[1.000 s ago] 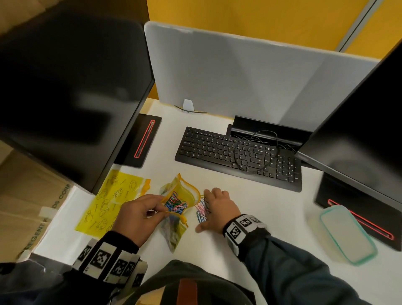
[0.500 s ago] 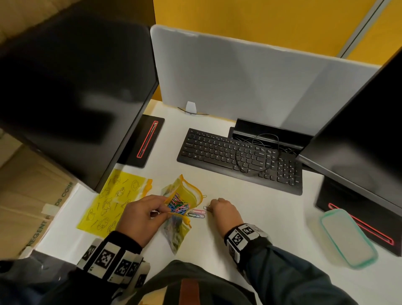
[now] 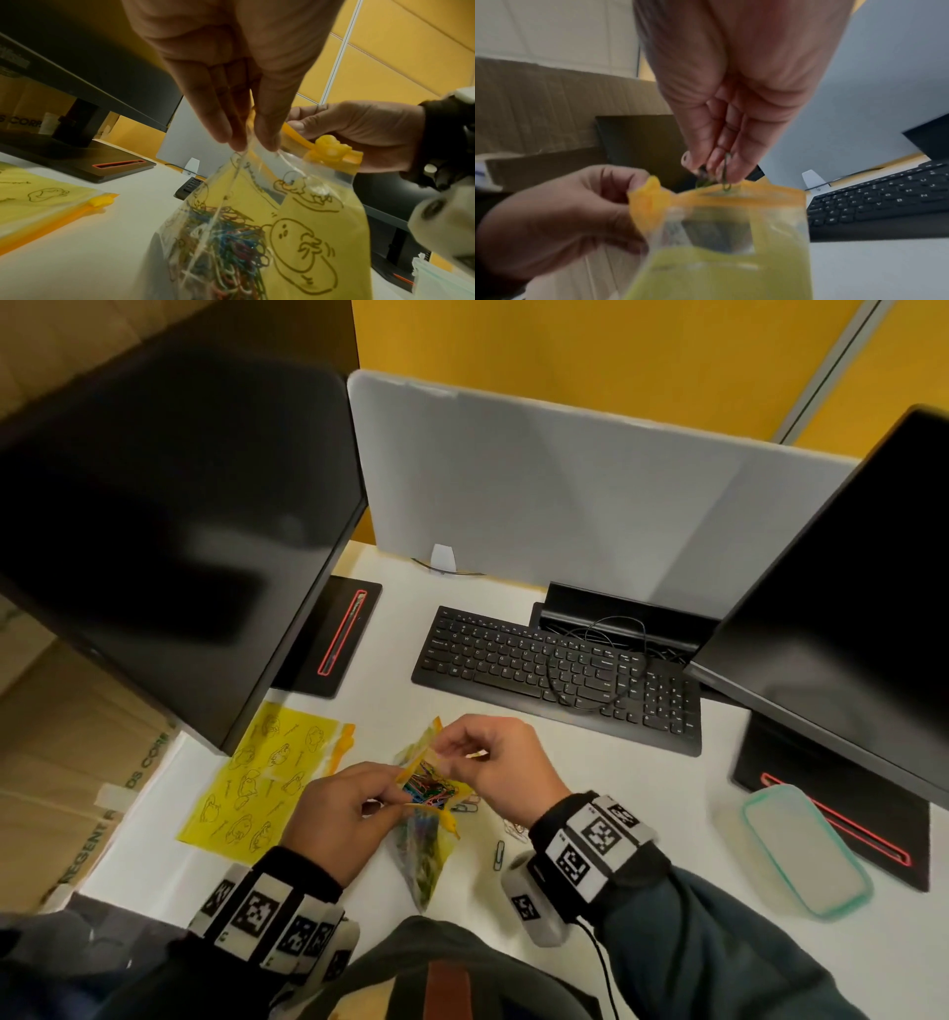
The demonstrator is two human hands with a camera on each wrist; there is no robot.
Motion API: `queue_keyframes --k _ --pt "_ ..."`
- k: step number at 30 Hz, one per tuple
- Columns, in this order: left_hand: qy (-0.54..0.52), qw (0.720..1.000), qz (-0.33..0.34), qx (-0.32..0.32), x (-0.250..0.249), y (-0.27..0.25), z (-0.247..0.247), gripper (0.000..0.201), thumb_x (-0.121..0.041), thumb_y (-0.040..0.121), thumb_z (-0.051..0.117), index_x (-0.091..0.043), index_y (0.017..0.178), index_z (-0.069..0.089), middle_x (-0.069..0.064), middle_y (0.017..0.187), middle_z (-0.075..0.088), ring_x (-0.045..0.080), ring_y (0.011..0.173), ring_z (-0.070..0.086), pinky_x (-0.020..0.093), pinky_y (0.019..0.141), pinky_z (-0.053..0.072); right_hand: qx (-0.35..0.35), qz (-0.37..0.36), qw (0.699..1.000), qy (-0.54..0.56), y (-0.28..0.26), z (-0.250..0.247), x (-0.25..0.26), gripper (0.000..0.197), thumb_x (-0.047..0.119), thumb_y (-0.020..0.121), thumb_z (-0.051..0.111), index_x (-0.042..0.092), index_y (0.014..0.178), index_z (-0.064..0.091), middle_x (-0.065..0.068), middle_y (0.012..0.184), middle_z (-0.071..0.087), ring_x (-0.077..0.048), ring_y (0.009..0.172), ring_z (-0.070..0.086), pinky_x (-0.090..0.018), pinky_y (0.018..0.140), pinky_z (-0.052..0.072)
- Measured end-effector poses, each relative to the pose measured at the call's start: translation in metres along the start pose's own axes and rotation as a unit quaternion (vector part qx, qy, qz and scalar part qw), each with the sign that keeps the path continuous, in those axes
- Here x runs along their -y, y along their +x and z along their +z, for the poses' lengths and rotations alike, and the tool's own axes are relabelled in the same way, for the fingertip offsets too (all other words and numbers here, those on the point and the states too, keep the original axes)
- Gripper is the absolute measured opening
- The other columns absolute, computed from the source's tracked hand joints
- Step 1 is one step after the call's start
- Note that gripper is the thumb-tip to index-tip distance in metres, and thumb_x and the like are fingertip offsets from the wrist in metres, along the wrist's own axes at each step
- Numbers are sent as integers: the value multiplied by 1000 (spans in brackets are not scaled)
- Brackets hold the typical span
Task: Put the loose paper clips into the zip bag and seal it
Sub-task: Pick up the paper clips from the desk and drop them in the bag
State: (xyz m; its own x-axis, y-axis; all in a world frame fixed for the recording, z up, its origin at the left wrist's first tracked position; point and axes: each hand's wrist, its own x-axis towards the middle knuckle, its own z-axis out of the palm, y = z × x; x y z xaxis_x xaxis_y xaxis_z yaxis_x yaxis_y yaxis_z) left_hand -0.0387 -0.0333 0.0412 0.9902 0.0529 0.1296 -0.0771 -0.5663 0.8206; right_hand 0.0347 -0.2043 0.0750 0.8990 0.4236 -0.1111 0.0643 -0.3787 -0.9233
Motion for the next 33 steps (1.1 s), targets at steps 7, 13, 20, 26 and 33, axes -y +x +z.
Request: queue_keyframes --k 7,13,20,26,33 --pt "-14 999 -32 -37 3 -3 -10 43 7 62 77 -35 62 67 -29 78 63 -14 81 58 2 65 45 -157 37 987 24 18 -14 -37 19 8 84 61 23 94 68 2 89 70 -13 79 61 -31 76 51" --pt "-9 996 -38 -82 7 -3 -20 55 8 61 77 -44 51 62 -9 86 63 -14 77 59 0 64 43 137 91 923 -347 28 21 -78 67 26 77 69 19 136 38 -7 142 40 -30 127 38 -40 100 41" --pt "5 996 -48 -69 11 -3 -20 42 8 61 78 -31 52 63 -20 85 59 -16 78 58 0 63 43 148 34 884 -443 21 47 -72 28 0 92 37 0 114 52 -20 118 49 -35 110 50 -42 84 46" --pt "-9 998 -45 -54 11 -3 -15 33 9 62 76 -23 61 69 -22 85 58 -19 81 55 -1 64 43 151 45 856 -493 11 45 -71 30 -3 92 31 -2 119 43 -22 123 49 -36 115 47 -45 88 44" --pt "-52 997 -33 -39 7 1 -7 49 8 61 76 -39 54 65 -18 87 62 -12 82 59 3 66 46 -14 109 923 -370 -8 3 -67 22 0 83 46 8 103 51 -12 108 57 -30 102 54 -36 79 45"
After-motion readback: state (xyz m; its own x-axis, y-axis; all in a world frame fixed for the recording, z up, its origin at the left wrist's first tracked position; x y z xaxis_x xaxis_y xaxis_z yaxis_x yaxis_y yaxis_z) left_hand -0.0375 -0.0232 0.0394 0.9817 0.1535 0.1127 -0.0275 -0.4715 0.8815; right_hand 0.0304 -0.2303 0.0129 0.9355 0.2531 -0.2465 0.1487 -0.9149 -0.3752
